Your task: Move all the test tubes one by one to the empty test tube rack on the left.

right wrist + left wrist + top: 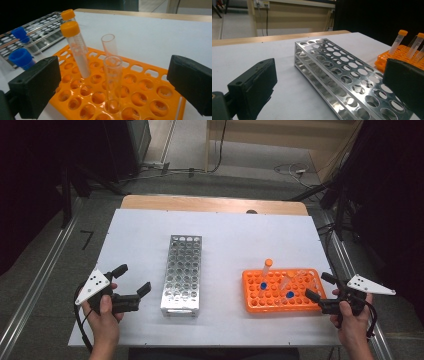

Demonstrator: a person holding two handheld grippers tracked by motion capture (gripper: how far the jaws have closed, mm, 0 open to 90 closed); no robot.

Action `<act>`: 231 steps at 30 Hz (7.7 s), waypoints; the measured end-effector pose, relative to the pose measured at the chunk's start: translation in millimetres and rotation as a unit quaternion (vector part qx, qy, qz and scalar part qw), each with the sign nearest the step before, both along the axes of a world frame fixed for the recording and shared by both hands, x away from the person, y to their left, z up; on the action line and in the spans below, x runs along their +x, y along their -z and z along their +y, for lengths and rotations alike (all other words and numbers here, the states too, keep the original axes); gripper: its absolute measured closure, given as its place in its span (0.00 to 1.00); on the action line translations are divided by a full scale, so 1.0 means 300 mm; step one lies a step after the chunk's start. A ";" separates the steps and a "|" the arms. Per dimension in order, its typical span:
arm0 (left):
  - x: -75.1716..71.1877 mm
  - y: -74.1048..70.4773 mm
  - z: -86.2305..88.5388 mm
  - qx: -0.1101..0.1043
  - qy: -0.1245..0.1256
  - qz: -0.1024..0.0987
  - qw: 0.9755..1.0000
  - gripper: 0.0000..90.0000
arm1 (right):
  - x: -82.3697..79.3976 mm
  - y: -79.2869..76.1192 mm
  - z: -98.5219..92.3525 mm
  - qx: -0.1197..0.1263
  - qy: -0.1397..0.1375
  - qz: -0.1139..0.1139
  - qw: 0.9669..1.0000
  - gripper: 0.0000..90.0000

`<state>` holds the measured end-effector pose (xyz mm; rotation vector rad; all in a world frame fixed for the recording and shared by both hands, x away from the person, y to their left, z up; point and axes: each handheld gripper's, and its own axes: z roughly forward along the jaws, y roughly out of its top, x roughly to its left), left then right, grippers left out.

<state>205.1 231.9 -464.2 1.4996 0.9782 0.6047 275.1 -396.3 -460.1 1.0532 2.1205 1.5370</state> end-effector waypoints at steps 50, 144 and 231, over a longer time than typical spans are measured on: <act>0.006 0.007 -0.009 0.001 0.010 0.016 1.000 0.00 | -0.004 0.000 0.011 -0.040 -0.006 0.014 0.999 0.82; 0.017 -0.141 -0.629 0.048 0.271 0.056 0.960 0.80 | -0.187 -0.059 0.716 -0.070 -0.198 0.003 0.978 0.82; 0.519 -0.208 -0.394 0.036 0.035 0.007 0.999 0.85 | 0.030 -0.142 0.116 0.011 -0.011 -0.022 1.000 0.00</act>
